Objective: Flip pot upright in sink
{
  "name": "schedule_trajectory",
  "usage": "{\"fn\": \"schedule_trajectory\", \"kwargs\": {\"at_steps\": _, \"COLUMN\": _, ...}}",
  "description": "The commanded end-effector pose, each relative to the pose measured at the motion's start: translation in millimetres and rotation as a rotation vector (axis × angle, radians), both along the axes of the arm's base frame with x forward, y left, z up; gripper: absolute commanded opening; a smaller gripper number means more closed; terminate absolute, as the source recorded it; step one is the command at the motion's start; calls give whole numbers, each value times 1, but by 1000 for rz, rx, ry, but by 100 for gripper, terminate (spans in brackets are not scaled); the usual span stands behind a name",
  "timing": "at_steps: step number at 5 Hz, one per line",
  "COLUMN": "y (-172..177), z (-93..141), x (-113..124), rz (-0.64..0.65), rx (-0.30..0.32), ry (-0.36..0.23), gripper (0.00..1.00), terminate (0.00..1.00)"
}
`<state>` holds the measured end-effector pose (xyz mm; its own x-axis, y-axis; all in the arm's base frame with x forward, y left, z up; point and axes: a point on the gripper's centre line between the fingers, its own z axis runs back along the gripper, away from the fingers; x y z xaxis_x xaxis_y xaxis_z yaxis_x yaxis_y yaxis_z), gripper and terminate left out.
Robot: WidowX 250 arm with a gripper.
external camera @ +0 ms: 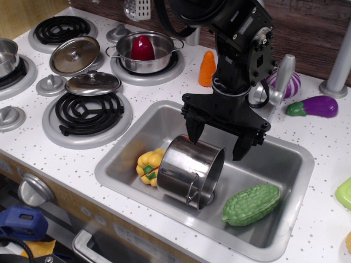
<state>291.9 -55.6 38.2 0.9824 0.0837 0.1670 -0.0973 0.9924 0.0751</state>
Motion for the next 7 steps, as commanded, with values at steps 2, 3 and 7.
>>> {"fn": "schedule_trajectory", "kwargs": {"at_steps": 2, "y": 0, "z": -3, "x": 2, "rz": -30, "rx": 60, "ry": -13, "gripper": 100, "terminate": 0}}
{"fn": "schedule_trajectory", "kwargs": {"at_steps": 3, "y": -3, "z": -5, "x": 3, "rz": -66, "rx": 172, "ry": -17, "gripper": 100, "terminate": 0}}
{"fn": "schedule_trajectory", "kwargs": {"at_steps": 7, "y": 4, "z": -22, "x": 2, "rz": -151, "rx": 493, "ry": 74, "gripper": 100, "terminate": 0}}
